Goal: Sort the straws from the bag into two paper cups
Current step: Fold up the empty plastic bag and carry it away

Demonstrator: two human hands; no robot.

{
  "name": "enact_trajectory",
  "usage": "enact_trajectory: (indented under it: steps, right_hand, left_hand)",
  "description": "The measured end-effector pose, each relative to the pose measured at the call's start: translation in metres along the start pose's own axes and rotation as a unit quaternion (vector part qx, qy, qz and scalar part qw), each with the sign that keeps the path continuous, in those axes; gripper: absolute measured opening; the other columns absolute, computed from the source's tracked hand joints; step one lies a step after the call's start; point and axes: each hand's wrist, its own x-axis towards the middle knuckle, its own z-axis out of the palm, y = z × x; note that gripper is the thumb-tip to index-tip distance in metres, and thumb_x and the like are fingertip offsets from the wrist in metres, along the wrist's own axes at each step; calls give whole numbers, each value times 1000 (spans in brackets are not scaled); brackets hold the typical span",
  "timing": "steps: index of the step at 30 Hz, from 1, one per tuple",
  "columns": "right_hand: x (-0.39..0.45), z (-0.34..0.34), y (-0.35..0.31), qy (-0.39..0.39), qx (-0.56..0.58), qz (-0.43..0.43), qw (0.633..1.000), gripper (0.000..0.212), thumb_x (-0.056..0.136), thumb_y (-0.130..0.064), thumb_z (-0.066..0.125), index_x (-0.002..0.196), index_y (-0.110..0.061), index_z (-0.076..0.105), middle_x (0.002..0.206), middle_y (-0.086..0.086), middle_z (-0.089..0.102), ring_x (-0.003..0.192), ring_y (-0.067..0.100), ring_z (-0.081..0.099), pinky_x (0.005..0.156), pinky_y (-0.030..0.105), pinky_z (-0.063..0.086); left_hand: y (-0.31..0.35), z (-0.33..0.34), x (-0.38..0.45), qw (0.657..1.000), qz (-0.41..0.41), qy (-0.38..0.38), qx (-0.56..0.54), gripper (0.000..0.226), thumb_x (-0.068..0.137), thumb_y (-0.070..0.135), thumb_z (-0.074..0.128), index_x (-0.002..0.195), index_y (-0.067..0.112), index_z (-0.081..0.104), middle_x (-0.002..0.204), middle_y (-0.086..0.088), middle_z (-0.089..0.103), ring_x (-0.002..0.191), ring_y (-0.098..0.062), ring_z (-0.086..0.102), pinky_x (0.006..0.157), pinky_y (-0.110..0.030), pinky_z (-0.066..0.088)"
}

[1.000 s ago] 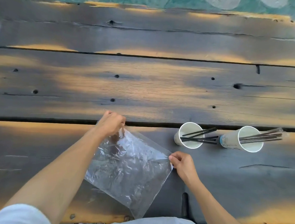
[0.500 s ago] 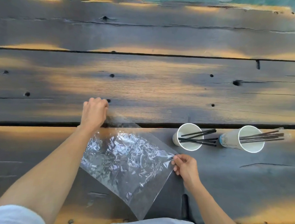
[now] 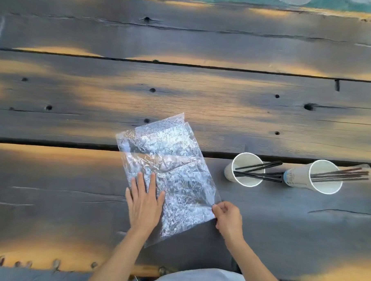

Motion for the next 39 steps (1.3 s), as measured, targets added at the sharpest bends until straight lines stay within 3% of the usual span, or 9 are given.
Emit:
enact_trajectory:
  steps: [7,11,16,20,24,27,30,35,39]
  right_hand:
    - [-10,-24,15,78,-206,-44,974,28,92,-28,62,71,-11,54,66,8,63,73,36,60,64,40,49]
    - [-29,-8,-1,56,-300,-229,924,7,94,-15,53,90,-19,57,84,0,63,83,30,60,64,38,44]
    - [-25,31,-39,-29,-317,-429,846,30,88,3,57,117,-4,66,113,10,66,94,32,60,83,44,51]
    - [0,38,-83,-34,-174,-338,924,31,95,-5,49,122,-8,61,120,7,58,104,26,59,91,37,47]
    - [43,35,-146,-7,-72,-173,982,34,94,-5,46,125,-4,59,118,17,66,98,36,68,82,50,57]
    - [70,34,-176,9,-50,-121,991,41,93,-2,44,134,-4,53,122,17,65,95,33,71,87,50,56]
    - [86,37,-192,-6,8,-83,996,42,95,3,42,136,-6,48,120,8,59,69,18,70,74,40,61]
    - [100,54,-200,26,-103,-86,991,29,95,2,41,120,-5,53,109,15,63,79,32,69,77,50,60]
    - [103,68,-203,31,-211,-121,969,12,94,-10,55,106,-7,52,102,11,59,92,33,59,80,47,52]
  left_hand:
    - [-25,6,12,997,52,-24,52,73,100,66,11,159,26,-5,167,-14,-8,155,-34,-7,123,-55,6]
    - [-22,5,16,995,85,-10,58,75,101,65,17,159,24,-3,167,-14,-6,155,-34,-3,122,-54,7]
    - [-37,2,21,994,89,-26,58,77,97,68,7,160,26,-3,168,-10,-8,155,-31,-8,123,-53,7]
    - [-48,-13,26,990,121,-50,52,85,92,74,2,161,24,-1,168,-8,-9,154,-28,-13,123,-50,1]
    - [-41,-44,55,993,52,24,-101,66,97,56,44,154,23,31,163,-1,25,149,-27,22,117,-50,25]
    - [-39,-69,100,966,-80,79,-231,51,98,28,58,145,16,42,147,-7,44,134,-28,40,107,-43,35]
    - [-44,-86,142,929,-185,38,-317,46,96,15,61,139,10,48,130,-14,57,117,-30,58,98,-42,48]
    - [-49,-89,164,880,-281,13,-382,31,93,9,65,118,18,49,103,-11,66,54,-16,63,48,-30,52]
    - [-52,-87,172,867,-293,2,-403,21,85,4,71,102,13,61,85,-7,68,60,-18,61,62,-36,58]
